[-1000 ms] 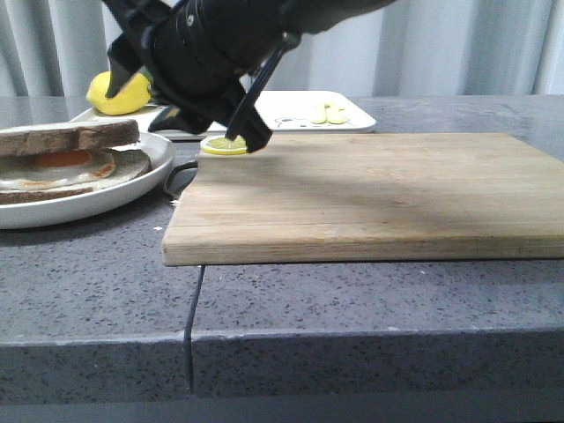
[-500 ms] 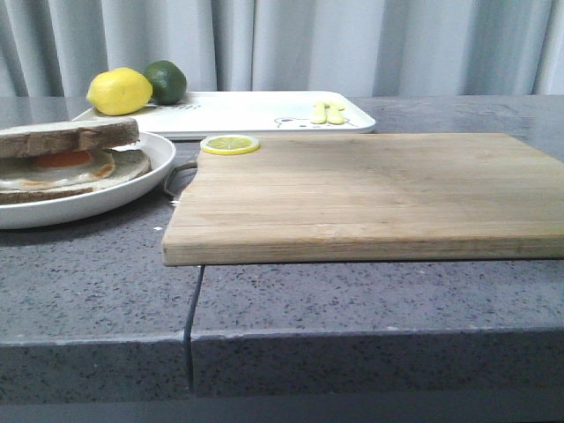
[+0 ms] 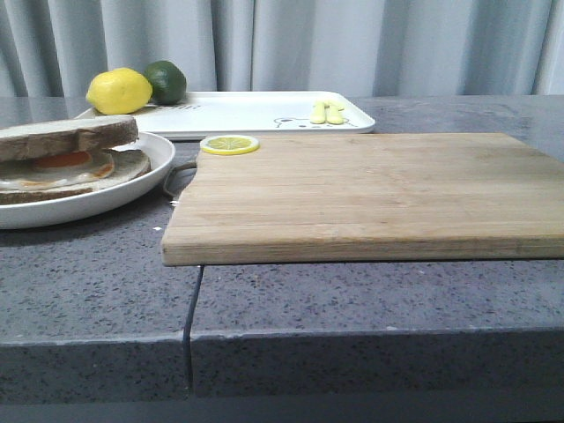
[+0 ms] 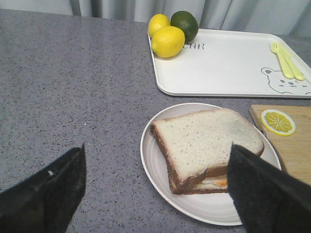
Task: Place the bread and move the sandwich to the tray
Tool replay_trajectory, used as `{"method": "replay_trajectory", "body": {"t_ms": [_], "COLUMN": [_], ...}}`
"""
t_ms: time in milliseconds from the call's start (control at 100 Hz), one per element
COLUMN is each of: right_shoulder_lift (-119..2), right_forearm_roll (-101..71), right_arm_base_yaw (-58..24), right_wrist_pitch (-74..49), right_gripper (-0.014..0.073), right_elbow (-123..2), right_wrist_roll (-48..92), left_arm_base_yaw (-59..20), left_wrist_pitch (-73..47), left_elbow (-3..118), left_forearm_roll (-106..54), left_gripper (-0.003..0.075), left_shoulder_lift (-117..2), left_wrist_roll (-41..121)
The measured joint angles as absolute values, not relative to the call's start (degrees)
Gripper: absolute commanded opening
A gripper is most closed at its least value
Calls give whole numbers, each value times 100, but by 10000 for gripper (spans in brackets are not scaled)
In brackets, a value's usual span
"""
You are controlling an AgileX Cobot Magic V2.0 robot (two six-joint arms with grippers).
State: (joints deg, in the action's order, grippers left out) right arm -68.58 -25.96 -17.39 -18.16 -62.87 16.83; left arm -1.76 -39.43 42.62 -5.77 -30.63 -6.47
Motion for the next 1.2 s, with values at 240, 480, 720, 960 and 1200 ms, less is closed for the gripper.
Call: {"method": "replay_trajectory", "body": {"t_ms": [240, 480, 720, 960, 1200], "right_shoulder_lift": [-5699, -4540, -3507, -3234, -3222], "right_forearm_roll": [-1490, -1170, -1107, -1107, -1107], "right_arm_base_yaw": [-1204, -1149, -1140, -1140, -1140], "right_wrist_pitch": [-1634, -1015, -1006, -1183, -1218], "right_gripper": [350, 350, 350, 350, 350], "right_elbow": [-5225, -4040, -3277, -3143, -3143], "right_wrist_roll": [1197, 1160, 1151, 1151, 1151], "left_arm_base_yaw": [-176, -176, -176, -176, -176], "left_wrist_pitch": [-3943, -3943, -3943, -3943, -3943], "left_elbow": [4262, 4262, 4262, 4262, 4262], "left_forearm_roll": [-577, -577, -577, -577, -577], "left_gripper": [556, 556, 556, 556, 556], "left_shoulder_lift": [-3063, -3063, -3063, -3063, -3063], "left_wrist_roll": [-647, -647, -647, -647, -647]}}
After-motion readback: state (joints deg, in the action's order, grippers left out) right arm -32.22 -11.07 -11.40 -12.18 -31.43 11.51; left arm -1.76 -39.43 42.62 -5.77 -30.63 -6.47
